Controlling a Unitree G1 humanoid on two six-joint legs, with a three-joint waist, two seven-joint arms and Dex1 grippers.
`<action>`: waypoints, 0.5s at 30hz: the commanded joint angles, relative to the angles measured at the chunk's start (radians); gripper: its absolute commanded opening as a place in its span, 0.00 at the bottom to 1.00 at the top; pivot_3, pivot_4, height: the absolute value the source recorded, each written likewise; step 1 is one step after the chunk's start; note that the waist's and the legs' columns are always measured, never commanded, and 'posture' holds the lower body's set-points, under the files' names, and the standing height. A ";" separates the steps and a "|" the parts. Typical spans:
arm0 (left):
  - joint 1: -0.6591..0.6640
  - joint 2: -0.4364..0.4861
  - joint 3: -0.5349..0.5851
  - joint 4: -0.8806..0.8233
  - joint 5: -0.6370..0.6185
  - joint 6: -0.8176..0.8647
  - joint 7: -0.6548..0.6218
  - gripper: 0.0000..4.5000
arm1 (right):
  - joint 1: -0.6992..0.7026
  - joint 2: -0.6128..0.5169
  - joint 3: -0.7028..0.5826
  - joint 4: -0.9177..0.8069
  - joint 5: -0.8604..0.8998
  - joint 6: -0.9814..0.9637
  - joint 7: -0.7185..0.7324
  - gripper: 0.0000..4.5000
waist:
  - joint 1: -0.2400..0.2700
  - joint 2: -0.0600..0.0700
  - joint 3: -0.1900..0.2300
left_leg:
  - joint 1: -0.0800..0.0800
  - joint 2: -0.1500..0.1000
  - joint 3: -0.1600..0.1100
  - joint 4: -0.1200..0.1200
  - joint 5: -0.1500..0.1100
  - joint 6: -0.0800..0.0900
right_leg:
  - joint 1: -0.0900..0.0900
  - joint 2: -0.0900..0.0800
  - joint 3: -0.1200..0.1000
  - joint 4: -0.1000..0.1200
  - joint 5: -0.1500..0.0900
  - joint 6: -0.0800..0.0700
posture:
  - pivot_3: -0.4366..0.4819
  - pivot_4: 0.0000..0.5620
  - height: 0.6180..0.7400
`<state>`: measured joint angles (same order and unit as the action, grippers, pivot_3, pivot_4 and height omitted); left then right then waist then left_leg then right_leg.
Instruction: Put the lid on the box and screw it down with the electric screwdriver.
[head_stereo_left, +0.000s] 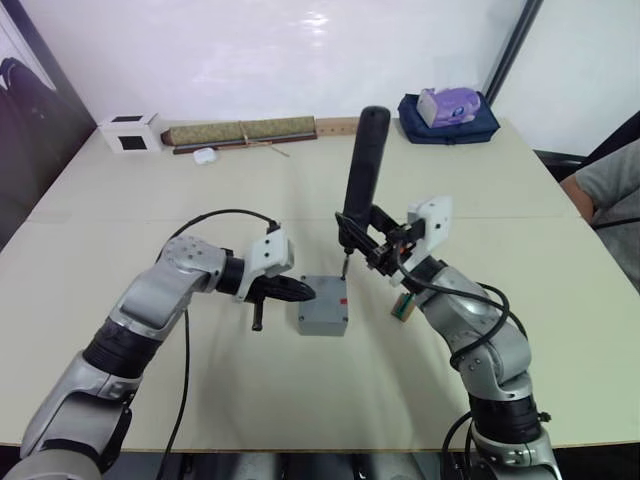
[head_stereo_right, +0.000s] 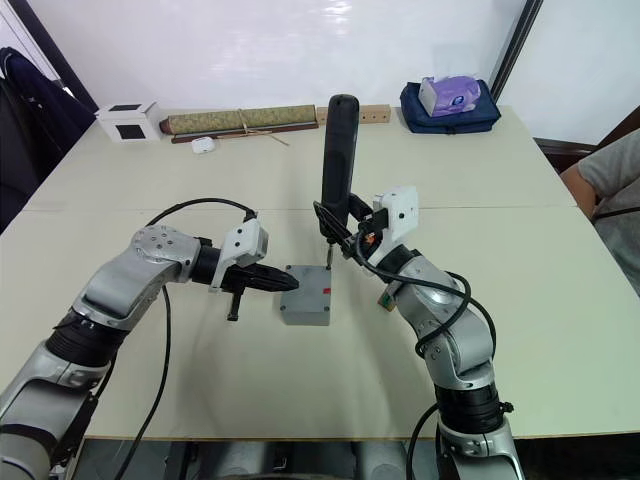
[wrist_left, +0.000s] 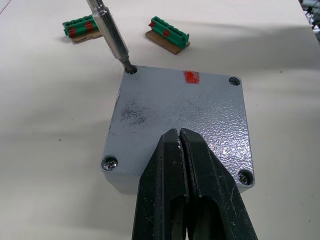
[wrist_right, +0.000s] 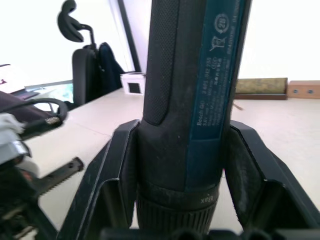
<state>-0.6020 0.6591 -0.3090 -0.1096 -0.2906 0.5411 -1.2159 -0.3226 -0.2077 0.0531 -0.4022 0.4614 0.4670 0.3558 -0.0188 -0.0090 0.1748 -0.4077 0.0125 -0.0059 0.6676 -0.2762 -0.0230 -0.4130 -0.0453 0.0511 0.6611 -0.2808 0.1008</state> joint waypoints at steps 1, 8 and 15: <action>0.008 0.005 -0.016 -0.018 0.014 0.012 0.001 0.00 | -0.010 0.005 -0.008 -0.011 -0.033 -0.059 -0.003 0.41 | 0.000 0.000 0.000 | 0.000 0.000 0.000 0.000 0.000 0.000 | 0.000 0.000 0.000 0.000 0.000 0.000 | 0.48 0.27 1.00; 0.001 0.003 -0.016 -0.006 0.017 0.008 -0.005 0.00 | 0.014 -0.002 0.020 -0.016 -0.033 -0.045 0.026 0.41 | 0.001 0.000 0.000 | 0.000 0.000 0.000 0.000 0.000 0.000 | 0.000 0.000 0.000 0.000 0.000 0.000 | 0.48 0.27 1.00; 0.010 0.001 -0.035 0.000 0.037 -0.005 -0.003 0.00 | 0.126 -0.056 0.102 -0.013 -0.093 -0.020 0.059 0.41 | 0.001 -0.002 -0.003 | 0.004 0.000 0.000 0.000 0.000 0.000 | 0.005 0.000 0.000 -0.001 0.000 0.000 | 0.48 0.27 1.00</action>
<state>-0.6015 0.6575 -0.3229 -0.1140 -0.2732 0.5382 -1.2183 -0.2367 -0.2554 0.1143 -0.4542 0.3863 0.3963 0.4074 -0.0174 -0.0111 0.1719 -0.4008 0.0125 -0.0059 0.6671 -0.2763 -0.0230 -0.4055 -0.0453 0.0511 0.6599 -0.2812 0.1005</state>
